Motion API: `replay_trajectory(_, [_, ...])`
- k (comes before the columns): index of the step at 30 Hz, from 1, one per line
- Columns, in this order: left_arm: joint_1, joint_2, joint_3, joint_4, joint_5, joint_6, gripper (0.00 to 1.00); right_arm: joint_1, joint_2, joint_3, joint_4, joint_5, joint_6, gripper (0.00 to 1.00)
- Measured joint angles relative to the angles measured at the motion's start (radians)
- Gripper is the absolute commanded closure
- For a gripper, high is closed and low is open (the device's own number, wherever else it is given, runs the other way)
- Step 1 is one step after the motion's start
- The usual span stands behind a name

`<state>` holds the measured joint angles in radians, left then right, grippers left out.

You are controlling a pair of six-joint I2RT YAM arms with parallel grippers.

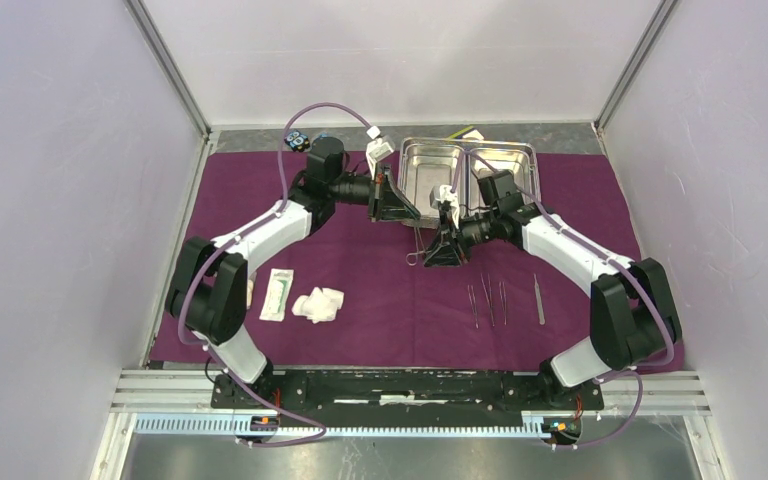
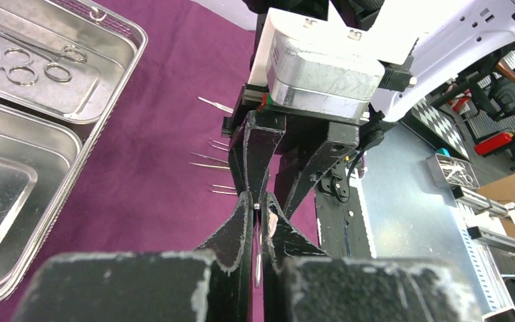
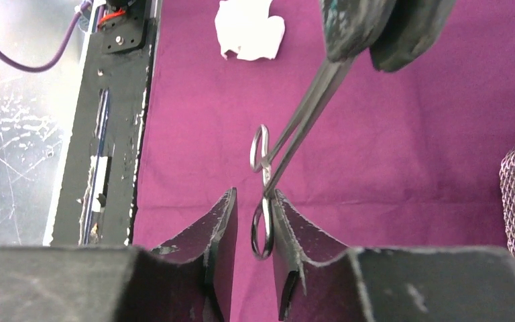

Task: Open and lay out the surgical kit
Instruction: Place the medical item in the surgical kit.

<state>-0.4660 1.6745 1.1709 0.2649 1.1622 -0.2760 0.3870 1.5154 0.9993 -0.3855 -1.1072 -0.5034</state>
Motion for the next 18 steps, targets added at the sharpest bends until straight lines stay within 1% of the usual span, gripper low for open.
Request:
replay_trajectory(2, [0.000,0.000,0.000,0.000,0.003,0.000,0.98,0.000,0.001,0.000,-0.029,0.002,-0.032,0.80])
replay_trajectory(6, [-0.002,0.000,-0.010,0.000,0.018,0.002,0.97,-0.001,0.006,0.001,-0.066,0.001,-0.065,0.97])
replay_trajectory(7, [-0.002,0.000,-0.012,0.000,0.020,0.004,0.95,-0.002,0.008,0.003,-0.073,0.001,-0.065,1.00])
replay_trajectory(8, [-0.002,-0.002,-0.014,-0.001,0.024,0.009,0.81,-0.003,0.011,0.008,-0.083,0.003,-0.059,1.00])
replay_trajectory(9, [-0.003,-0.005,-0.015,-0.002,0.026,0.018,0.62,-0.004,0.017,0.013,-0.089,0.006,-0.053,1.00])
replay_trajectory(11, [-0.005,-0.013,-0.015,-0.008,0.021,0.030,0.34,-0.006,0.023,0.023,-0.082,0.010,-0.037,1.00])
replay_trajectory(14, [0.005,-0.029,-0.013,-0.048,-0.060,0.042,0.16,-0.003,0.021,0.021,-0.018,0.018,0.031,1.00])
replay_trajectory(16, [0.017,-0.045,-0.013,-0.090,-0.161,0.042,0.09,0.000,0.014,0.006,0.074,0.048,0.121,1.00])
replay_trajectory(18, [0.023,-0.064,-0.010,-0.139,-0.261,0.043,0.07,0.011,0.005,-0.008,0.152,0.100,0.214,1.00])
